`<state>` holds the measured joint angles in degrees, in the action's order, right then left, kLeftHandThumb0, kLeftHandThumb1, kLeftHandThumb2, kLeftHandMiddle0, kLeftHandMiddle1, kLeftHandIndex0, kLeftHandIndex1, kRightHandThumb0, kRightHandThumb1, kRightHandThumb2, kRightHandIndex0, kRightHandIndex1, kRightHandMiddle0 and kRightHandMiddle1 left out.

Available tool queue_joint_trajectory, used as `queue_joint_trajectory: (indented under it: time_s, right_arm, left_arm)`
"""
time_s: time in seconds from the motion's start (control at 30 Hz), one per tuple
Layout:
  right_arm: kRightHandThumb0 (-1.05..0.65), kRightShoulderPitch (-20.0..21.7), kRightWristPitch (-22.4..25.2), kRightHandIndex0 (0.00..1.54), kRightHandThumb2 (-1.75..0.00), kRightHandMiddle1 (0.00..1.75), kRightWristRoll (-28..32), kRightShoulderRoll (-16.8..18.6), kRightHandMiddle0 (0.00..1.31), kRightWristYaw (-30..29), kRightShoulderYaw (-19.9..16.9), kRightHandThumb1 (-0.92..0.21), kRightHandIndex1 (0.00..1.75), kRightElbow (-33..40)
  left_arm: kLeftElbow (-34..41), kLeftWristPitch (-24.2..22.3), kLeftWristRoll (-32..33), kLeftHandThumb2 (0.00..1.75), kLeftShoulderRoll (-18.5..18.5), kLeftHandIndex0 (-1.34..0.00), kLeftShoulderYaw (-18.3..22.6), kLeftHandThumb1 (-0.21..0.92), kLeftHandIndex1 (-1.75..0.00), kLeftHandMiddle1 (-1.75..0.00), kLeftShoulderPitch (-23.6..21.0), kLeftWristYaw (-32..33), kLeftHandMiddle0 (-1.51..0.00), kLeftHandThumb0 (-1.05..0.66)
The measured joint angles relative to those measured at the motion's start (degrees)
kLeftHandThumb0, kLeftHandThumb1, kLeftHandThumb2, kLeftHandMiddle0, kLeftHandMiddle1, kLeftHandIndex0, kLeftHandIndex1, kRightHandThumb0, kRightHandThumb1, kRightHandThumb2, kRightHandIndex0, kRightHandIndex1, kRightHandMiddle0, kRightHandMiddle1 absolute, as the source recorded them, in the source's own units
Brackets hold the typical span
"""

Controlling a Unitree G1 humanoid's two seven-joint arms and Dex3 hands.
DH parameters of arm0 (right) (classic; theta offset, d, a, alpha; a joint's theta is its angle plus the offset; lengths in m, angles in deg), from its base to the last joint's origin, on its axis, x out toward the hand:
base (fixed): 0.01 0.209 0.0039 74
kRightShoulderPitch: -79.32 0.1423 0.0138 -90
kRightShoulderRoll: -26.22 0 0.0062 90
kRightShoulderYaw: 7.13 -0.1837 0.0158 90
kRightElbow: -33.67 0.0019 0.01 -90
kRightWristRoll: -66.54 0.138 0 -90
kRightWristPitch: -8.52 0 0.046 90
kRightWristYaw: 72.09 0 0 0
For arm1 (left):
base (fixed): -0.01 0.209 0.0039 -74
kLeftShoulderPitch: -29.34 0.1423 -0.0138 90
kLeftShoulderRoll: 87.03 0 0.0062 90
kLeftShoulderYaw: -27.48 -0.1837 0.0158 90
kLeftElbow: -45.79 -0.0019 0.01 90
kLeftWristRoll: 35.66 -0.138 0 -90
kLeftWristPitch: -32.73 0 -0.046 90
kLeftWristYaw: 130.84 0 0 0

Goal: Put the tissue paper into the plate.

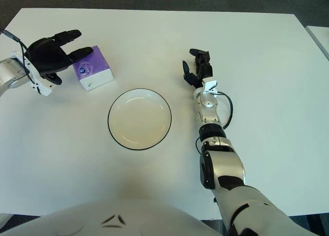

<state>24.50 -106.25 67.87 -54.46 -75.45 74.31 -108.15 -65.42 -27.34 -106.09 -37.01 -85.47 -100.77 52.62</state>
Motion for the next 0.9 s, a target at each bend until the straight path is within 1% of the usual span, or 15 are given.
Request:
queue_joint_trajectory:
  time_s: [0.23,0.4,0.63,0.9]
  right_arm:
    - [-0.59,0.00,-0.02,0.36,-0.55,1.10,0.00,-0.01,0.03,0.00,-0.01,-0.82,0.21,-0.08]
    - [-0.59,0.02,-0.04,0.36,-0.55,1.10,0.00,-0.01,0.03,0.00,-0.02,-0.82,0.21,-0.16]
    - [-0.59,0.07,-0.18,0.36,-0.55,1.10,0.00,0.01,0.03,-0.01,0.01,-0.82,0.21,-0.24]
    - [-0.59,0.07,-0.19,0.36,-0.55,1.10,-0.02,0.04,0.03,-0.17,0.03,-0.82,0.21,-0.25]
  left_arm:
    - [-0.14,0.53,-0.08,0.16,-0.22,0.00,-0.04,0.82,-0.01,0.00,-0.26,2.65,0.00,-1.00]
    - [-0.53,1.49,-0.62,0.15,-0.40,0.00,-0.21,0.83,-0.01,0.00,-1.10,7.39,0.00,-0.99]
    - [-1.70,3.80,-2.84,0.15,-1.06,0.00,-1.84,0.85,-0.01,0.00,-3.73,14.25,0.00,-0.99]
    - [-2.79,4.67,-4.77,0.15,-1.17,0.00,-3.39,0.87,-0.01,0.00,-5.55,17.21,0.00,-1.00]
